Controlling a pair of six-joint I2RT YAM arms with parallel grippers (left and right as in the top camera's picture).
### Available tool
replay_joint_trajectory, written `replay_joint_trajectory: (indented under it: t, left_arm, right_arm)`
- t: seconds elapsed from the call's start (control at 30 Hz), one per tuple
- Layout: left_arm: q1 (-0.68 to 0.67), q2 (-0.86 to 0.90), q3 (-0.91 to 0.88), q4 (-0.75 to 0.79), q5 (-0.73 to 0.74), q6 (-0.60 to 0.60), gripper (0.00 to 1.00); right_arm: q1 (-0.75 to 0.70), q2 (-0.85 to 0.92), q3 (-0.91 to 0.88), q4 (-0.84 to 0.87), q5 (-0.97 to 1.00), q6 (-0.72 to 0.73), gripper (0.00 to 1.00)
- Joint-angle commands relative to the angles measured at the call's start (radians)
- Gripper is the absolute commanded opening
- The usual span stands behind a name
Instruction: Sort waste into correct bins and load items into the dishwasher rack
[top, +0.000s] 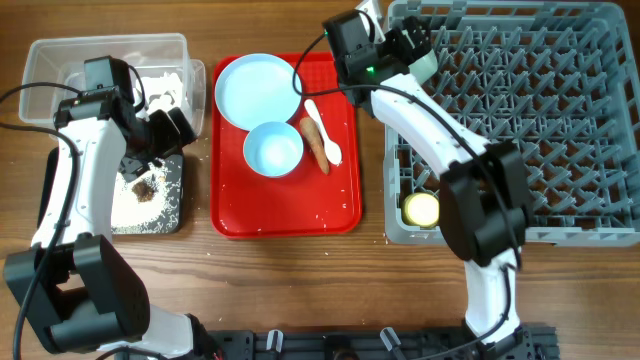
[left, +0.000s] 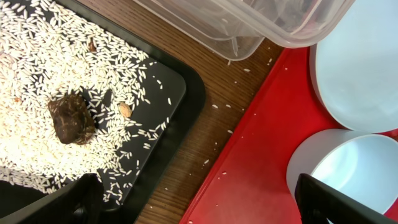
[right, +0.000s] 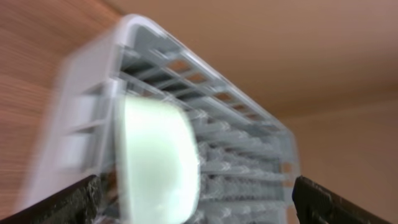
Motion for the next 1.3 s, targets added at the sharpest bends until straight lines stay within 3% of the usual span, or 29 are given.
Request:
replay_joint_trajectory:
  t: [0.0, 0.2, 0.3, 0.33, 0.67, 0.8, 0.87, 1.0, 1.27]
  left_arm:
    - [0.004, -0.004, 0.018, 0.003, 0.005, 0.016, 1.0]
    - [0.004, -0.004, 0.018, 0.003, 0.005, 0.016, 1.0]
    - [0.004, -0.004, 0.018, 0.003, 0.005, 0.016, 1.0]
    - [0.004, -0.004, 0.018, 0.003, 0.005, 0.016, 1.0]
    - [0.004, -0.004, 0.018, 0.003, 0.005, 0.016, 1.0]
    - [0.004, -0.004, 0.018, 0.003, 0.005, 0.016, 1.0]
    - [0.004, -0.004, 0.018, 0.003, 0.005, 0.016, 1.0]
    - [0.004, -0.004, 0.018, 0.003, 0.005, 0.016, 1.0]
    - [0.004, -0.004, 0.018, 0.003, 0.005, 0.016, 1.0]
  right_arm:
    - [0.0, -0.14, 0.005, -0.122, -0.415, 0.266, 1.0]
    - [0.005, -0.175, -0.005, -0.268, -1.146, 0.805, 1.0]
    - [0.053, -0.137, -0.049, -0.248, -1.155, 0.941, 0.99]
    - [0.074, -0.121, -0.064, -0.249, -1.147, 0.962, 0.91]
    - [0.18, 0.009, -0.075, -0.323, -1.049, 1.047, 0.53]
    - [0.193, 0.074, -0.075, -0.328, -1.04, 1.079, 0.46]
    - [0.183, 0.076, -0.074, -0.328, -1.048, 1.079, 0.28]
    - [0.178, 0.076, -0.074, -0.321, -1.055, 1.079, 0.06]
    - [0.138, -0.03, -0.032, -0.407, -1.023, 0.945, 0.04]
